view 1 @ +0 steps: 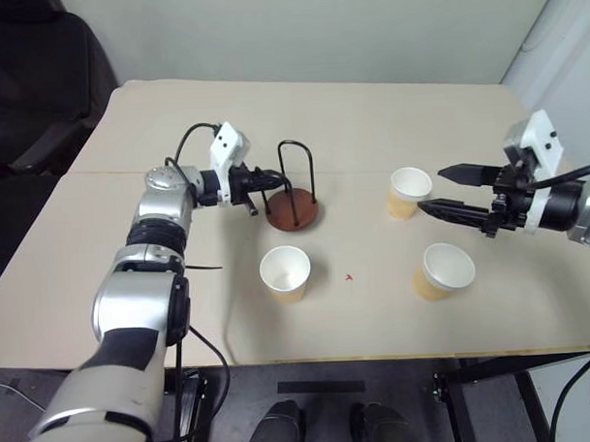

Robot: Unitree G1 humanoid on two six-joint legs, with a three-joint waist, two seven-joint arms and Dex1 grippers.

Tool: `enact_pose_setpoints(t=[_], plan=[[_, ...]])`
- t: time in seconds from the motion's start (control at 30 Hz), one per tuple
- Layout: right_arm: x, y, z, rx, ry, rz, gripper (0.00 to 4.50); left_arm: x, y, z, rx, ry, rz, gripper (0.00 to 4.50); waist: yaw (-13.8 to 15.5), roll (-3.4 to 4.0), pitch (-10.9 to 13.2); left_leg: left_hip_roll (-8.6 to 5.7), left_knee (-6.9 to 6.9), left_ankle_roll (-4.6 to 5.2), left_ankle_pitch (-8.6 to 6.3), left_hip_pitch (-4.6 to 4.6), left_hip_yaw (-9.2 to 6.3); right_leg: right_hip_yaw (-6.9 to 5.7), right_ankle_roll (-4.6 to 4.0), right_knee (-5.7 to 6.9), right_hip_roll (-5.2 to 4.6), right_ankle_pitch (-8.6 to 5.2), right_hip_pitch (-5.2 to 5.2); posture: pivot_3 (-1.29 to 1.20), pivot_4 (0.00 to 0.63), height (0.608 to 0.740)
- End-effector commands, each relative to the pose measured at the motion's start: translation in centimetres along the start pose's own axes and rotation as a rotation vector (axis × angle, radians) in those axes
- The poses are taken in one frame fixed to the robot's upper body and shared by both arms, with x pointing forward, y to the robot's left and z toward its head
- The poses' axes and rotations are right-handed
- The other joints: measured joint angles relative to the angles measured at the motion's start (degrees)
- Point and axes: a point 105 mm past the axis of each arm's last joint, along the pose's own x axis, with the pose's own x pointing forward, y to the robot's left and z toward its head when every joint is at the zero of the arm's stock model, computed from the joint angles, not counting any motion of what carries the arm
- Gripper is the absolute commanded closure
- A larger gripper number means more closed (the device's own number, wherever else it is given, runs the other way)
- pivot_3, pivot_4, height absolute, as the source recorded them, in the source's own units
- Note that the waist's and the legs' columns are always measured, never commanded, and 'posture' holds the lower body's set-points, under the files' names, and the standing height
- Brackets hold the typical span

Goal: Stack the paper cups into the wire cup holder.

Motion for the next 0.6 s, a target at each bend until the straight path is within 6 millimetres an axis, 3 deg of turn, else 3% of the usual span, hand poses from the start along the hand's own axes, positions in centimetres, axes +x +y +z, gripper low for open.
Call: enact_pose_setpoints(t=[0.03,0.33,0.6], plan=[[-0.5,-0.3,0.4,-0.006,-0.043,-0.028,0.77,0.2,-0.2,3.4,0.072,-0.074,-0.035,4.47,0.0,0.0,0.0,0.0,0.0,0.0,0.0,0.0,0.01,0.0,0.0,0.0,0.0,0.0,0.0,0.0,0.15,0.74],[-0.8,-0.3,-0.4,-0.01,-0.025,-0.035,0.77,1.3,-2.1,4.1,0.116,-0.038,-0.18,4.47,-0.02,0.0,0.0,0.0,0.0,0.01,0.01,0.0,0.02,0.01,0.01,0.02,0.0,0.01,-0.01,0.0,0.15,0.74],[-1.1,-0.1,-0.4,-0.021,-0.021,-0.042,0.77,3.8,-4.3,4.8,0.139,-0.039,-0.297,4.47,0.2,0.0,0.0,0.0,0.02,0.03,0.01,-0.02,0.05,0.02,0.06,0.03,-0.03,0.03,0.01,0.0,0.15,0.74]])
